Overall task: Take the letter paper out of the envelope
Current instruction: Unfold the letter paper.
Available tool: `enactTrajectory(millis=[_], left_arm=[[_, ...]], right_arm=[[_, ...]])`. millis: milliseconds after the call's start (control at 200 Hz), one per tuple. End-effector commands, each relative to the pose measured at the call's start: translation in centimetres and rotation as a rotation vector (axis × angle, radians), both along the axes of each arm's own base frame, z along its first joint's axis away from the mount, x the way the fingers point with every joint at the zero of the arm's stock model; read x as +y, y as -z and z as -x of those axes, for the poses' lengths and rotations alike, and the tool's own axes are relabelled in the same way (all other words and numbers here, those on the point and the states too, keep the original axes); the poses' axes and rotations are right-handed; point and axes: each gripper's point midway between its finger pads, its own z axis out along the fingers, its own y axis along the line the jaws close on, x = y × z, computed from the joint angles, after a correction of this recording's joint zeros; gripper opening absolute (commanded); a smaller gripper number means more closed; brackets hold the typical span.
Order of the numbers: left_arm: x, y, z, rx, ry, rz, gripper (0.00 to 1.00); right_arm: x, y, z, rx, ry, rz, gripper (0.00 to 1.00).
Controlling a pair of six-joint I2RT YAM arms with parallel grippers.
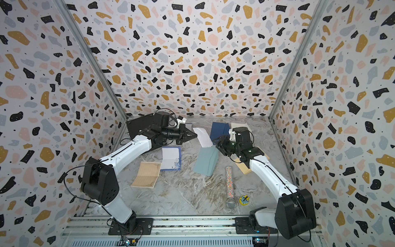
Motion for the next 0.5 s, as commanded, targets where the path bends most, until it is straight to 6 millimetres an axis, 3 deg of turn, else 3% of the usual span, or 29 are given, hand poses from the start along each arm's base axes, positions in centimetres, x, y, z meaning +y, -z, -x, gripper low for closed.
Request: enactTrajectory(millis=[0,330,496], left_arm=[[-0.74,-1.04,-0.18,-0.038,0.026,0.042,0.00],[-1.35,-0.55,-0.05,-0.027,0.038,0.041,0.00],[-1.43,-0.32,-0.09,-0.026,0.042,0.036,0.00]], right_arm=[[0.31,-0.18,0.06,0.015,-0.002,-0.053,0.50],[1.00,-1.03,-0.65,-0.008,-0.010,-0.127,0.39],[0.48,-0.80,-0.26,-0.007,-0.024,-0.054,0.38]])
